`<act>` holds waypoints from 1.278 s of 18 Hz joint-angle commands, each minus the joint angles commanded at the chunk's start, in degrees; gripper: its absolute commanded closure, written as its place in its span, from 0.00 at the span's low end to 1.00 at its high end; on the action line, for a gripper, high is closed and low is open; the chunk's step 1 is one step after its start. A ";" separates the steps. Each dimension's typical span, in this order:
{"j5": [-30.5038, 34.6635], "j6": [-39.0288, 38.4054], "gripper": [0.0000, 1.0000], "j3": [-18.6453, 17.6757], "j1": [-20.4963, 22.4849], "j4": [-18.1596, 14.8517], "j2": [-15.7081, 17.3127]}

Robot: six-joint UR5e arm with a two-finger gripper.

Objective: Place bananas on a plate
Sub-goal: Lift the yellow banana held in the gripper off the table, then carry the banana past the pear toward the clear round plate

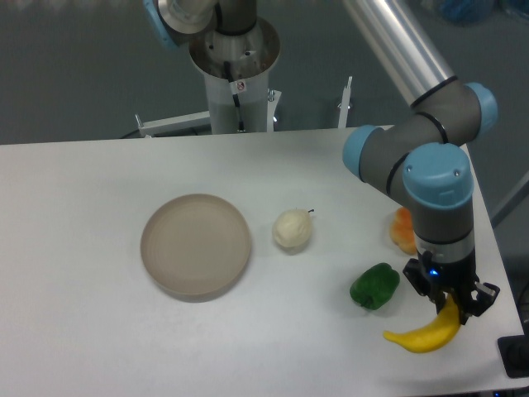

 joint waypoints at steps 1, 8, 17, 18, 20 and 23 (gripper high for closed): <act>0.00 -0.61 0.63 -1.67 -0.09 -1.84 2.28; 0.09 -7.20 0.62 -9.06 -2.90 -13.63 12.05; -1.93 -25.38 0.61 -15.57 -13.70 -15.84 15.67; -1.93 -27.66 0.61 -15.92 -14.75 -15.75 15.32; -1.93 -33.98 0.61 -17.06 -17.04 -15.75 14.27; -1.85 -39.88 0.61 -19.08 -18.89 -14.36 12.25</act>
